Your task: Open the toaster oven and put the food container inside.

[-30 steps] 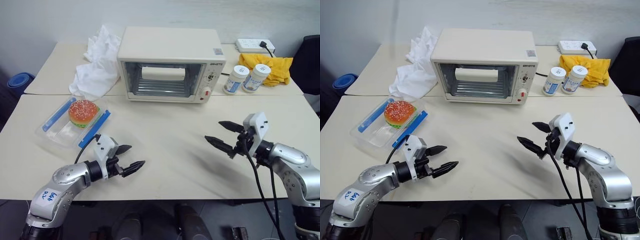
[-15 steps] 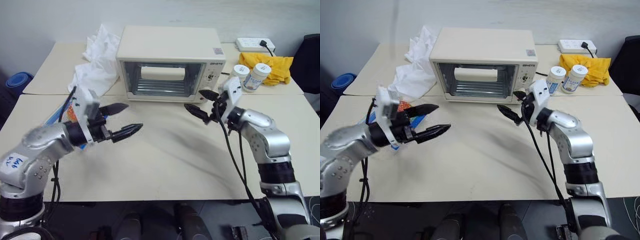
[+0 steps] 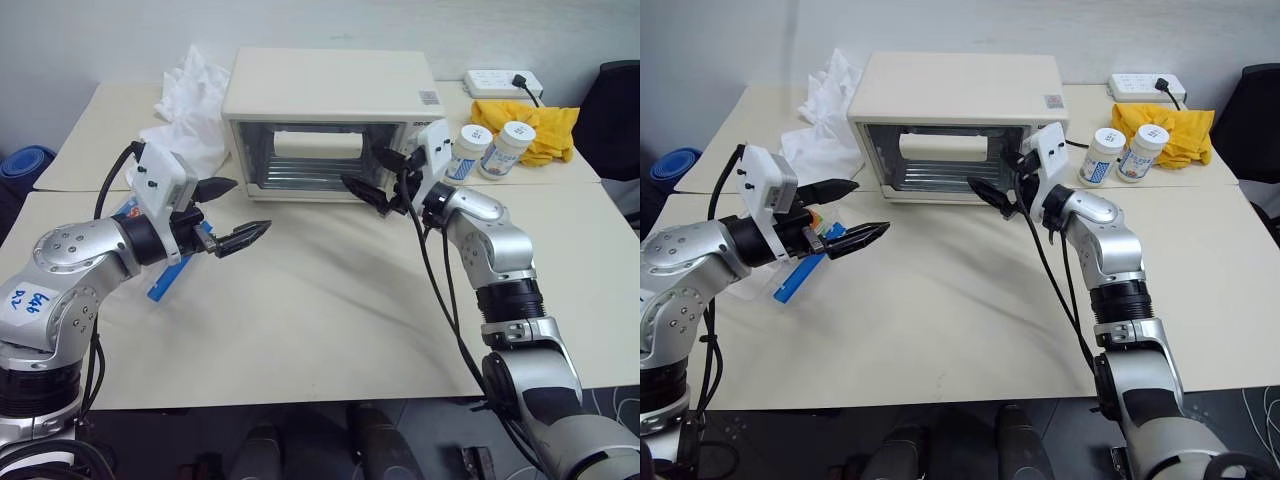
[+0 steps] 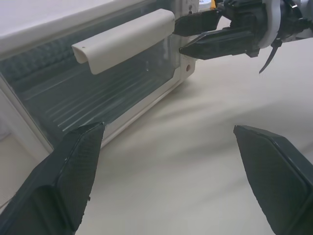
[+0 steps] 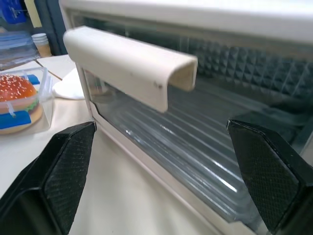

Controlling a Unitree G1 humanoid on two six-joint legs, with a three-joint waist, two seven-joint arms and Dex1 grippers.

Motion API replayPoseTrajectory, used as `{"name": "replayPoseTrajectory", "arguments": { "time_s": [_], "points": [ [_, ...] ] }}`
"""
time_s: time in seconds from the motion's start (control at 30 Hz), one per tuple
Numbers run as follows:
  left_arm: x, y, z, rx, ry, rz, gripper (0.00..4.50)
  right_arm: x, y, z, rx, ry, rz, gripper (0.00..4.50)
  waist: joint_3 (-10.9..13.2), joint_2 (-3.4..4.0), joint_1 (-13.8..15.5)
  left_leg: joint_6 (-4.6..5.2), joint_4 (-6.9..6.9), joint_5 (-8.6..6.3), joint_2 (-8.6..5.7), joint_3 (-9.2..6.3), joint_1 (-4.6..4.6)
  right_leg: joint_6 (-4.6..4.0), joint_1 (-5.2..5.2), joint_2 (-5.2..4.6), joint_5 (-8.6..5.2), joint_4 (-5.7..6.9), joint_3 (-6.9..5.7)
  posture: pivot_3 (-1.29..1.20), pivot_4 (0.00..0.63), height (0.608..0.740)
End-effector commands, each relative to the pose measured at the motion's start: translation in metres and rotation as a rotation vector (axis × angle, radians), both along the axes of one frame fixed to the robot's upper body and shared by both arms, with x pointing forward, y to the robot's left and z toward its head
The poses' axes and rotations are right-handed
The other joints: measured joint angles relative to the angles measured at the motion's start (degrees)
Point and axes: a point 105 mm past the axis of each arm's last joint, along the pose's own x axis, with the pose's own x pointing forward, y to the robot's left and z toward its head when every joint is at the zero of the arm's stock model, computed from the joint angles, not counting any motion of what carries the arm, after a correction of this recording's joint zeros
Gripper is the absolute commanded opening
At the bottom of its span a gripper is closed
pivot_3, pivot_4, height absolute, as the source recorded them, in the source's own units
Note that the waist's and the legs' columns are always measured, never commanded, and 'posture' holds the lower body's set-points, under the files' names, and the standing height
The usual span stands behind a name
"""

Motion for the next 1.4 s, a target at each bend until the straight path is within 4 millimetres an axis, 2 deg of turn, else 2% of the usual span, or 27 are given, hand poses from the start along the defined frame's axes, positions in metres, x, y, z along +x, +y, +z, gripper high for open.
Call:
{"name": "replayPoseTrajectory", "arguments": {
  "time_s": [0.03, 0.4, 0.57, 0.8, 0.9, 0.93, 0.97, 1.23, 1.33, 1.4],
  "points": [
    [0.002, 0.002, 0.012, -0.001, -0.055, 0.008, 4.5, -0.014, 0.013, 0.021, 0.011, -0.08, 0.071, 4.47, 0.0, 0.0, -0.1, 0.0, 0.0, 0.0, 0.0, 0.02, 0.0, 0.0, -0.03, 0.0, 0.0, 0.01, 0.02, 0.0, 0.15, 0.74],
    [0.018, 0.009, 0.028, -0.038, -0.1, 0.045, 4.5, -0.05, 0.038, 0.002, 0.012, -0.037, 0.209, 4.47, 0.0, 0.0, -0.2, 0.0, 0.05, 0.0, -0.01, 0.04, -0.01, 0.0, -0.08, 0.0, 0.0, 0.08, 0.05, 0.0, 0.15, 0.74],
    [0.028, 0.012, 0.042, -0.047, -0.136, 0.056, 4.5, -0.058, 0.046, -0.004, 0.02, -0.032, 0.222, 4.47, 0.0, 0.0, -0.3, -0.01, 0.05, 0.0, 0.0, 0.06, -0.02, -0.01, -0.14, 0.02, -0.01, 0.08, 0.07, 0.0, 0.15, 0.74],
    [0.05, 0.019, 0.043, 0.147, -0.154, 0.035, 4.5, -0.069, 0.053, -0.013, 0.02, -0.025, 0.247, 4.47, 0.0, 0.0, -0.7, -0.02, -0.01, 0.01, 0.0, 0.1, -0.02, -0.01, -0.17, 0.03, -0.01, 0.13, 0.07, 0.0, 0.15, 0.74],
    [0.061, 0.019, 0.053, 0.148, -0.174, 0.03, 4.5, -0.071, 0.055, -0.015, 0.022, -0.021, 0.252, 4.47, 0.0, 0.0, -1.1, -0.02, 0.0, 0.01, 0.0, 0.11, -0.03, -0.01, -0.17, 0.03, -0.01, 0.13, 0.07, 0.0, 0.15, 0.74],
    [0.064, 0.018, 0.056, 0.144, -0.183, 0.022, 4.11, -0.072, 0.055, -0.016, 0.024, -0.02, 0.252, 4.5, 0.0, 0.0, -1.2, -0.02, 0.0, 0.01, 0.0, 0.1, -0.05, -0.01, -0.17, 0.04, -0.01, 0.13, 0.07, 0.0, 0.15, 0.74],
    [0.067, 0.016, 0.057, 0.149, -0.186, 0.009, 3.94, -0.071, 0.055, -0.016, 0.026, -0.018, 0.251, 4.5, 0.0, 0.0, -1.4, -0.02, 0.0, 0.01, 0.0, 0.09, -0.07, -0.01, -0.18, 0.04, -0.01, 0.14, 0.05, 0.0, 0.15, 0.74],
    [0.08, -0.001, 0.048, 0.201, -0.185, -0.058, 1.41, -0.073, 0.053, -0.019, 0.046, -0.007, 0.235, 4.5, 0.0, 0.0, -1.5, 0.0, 0.0, 0.0, 0.0, 0.11, -0.09, -0.01, -0.18, 0.02, -0.01, 0.14, 0.06, 0.0, 0.15, 0.74],
    [0.085, -0.004, 0.043, 0.213, -0.184, -0.067, 0.47, -0.074, 0.052, -0.013, 0.069, -0.018, 0.227, 4.5, 0.0, 0.0, -1.5, 0.0, 0.01, 0.0, 0.0, 0.1, -0.11, 0.0, -0.21, 0.02, 0.0, 0.16, 0.06, 0.0, 0.15, 0.74],
    [0.088, -0.005, 0.039, 0.221, -0.174, -0.069, 0.04, -0.075, 0.052, -0.01, 0.074, -0.027, 0.227, 4.5, 0.0, 0.0, -1.5, 0.0, 0.02, 0.0, 0.0, 0.1, -0.11, 0.0, -0.21, 0.02, 0.0, 0.17, 0.05, 0.0, 0.15, 0.74]
  ]
}}
